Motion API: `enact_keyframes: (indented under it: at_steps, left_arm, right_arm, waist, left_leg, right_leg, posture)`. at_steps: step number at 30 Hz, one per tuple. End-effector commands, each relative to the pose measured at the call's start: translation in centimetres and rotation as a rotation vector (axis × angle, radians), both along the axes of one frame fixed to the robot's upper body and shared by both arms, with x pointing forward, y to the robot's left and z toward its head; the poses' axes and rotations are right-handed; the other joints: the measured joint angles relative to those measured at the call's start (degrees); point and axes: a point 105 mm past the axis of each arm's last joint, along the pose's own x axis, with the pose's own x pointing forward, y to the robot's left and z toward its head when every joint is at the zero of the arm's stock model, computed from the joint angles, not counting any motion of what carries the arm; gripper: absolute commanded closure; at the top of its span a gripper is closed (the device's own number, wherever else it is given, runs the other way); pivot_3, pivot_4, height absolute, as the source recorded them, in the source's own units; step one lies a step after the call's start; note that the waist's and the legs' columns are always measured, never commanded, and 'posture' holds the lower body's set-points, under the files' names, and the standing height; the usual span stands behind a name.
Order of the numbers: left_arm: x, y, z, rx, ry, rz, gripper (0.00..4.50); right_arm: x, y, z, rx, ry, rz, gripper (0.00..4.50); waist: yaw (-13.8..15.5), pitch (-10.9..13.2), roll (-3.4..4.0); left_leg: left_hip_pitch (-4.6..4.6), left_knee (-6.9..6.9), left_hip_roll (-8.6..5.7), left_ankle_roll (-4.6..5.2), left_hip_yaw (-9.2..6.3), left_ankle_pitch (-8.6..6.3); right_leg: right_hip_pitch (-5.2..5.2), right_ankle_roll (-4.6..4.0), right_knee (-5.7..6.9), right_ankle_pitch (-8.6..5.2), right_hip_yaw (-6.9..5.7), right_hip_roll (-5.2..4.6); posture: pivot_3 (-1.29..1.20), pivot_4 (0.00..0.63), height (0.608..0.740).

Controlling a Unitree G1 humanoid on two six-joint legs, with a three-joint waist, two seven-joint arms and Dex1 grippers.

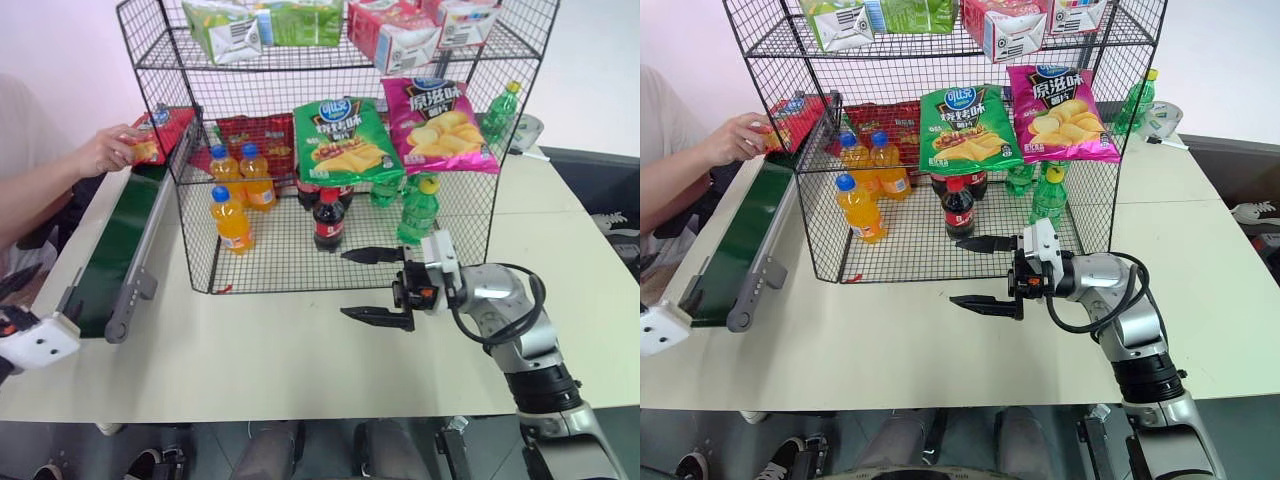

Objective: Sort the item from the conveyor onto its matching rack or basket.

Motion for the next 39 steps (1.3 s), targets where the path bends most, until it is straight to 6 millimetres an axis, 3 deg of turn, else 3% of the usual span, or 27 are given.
enact_keyframes:
  at_steps: [1,7,39]
  left_arm:
    - [-0.4,0.4,0.3,0.016,-0.006,0.001,0.07]
    - [-0.9,0.9,-0.7,0.034,0.041,0.001,0.07]
    - [-0.7,0.9,-1.2,0.026,0.042,-0.031,0.07]
  right_arm:
    - [-0.1,0.3,0.7,0.015,-0.037,0.021,0.00]
    - [-0.2,0.3,0.7,0.014,-0.040,0.033,0.00]
    - [-0.1,0.3,0.6,0.010,-0.041,0.017,0.00]
  waist:
    - [0.0,0.0,0.00]
    - [0.1,0.0,0.00]
    - [-0.1,0.0,-0.01]
  left_leg:
    - [0.00,0.00,0.00,0.00,0.00,0.00]
    - [0.00,0.00,0.00,0.00,0.00,0.00]
    - [0.01,0.00,0.00,0.00,0.00,0.00]
  right_leg:
    - [0.00,0.00,0.00,0.00,0.00,0.00]
    - [0.00,0.00,0.01,0.00,0.00,0.00]
    - [0.00,0.00,0.03,0.00,0.00,0.00]
  posture:
    - [0.00,0.150,0.740]
    - [0.00,0.150,0.740]
    - [0.00,0.150,0.740]
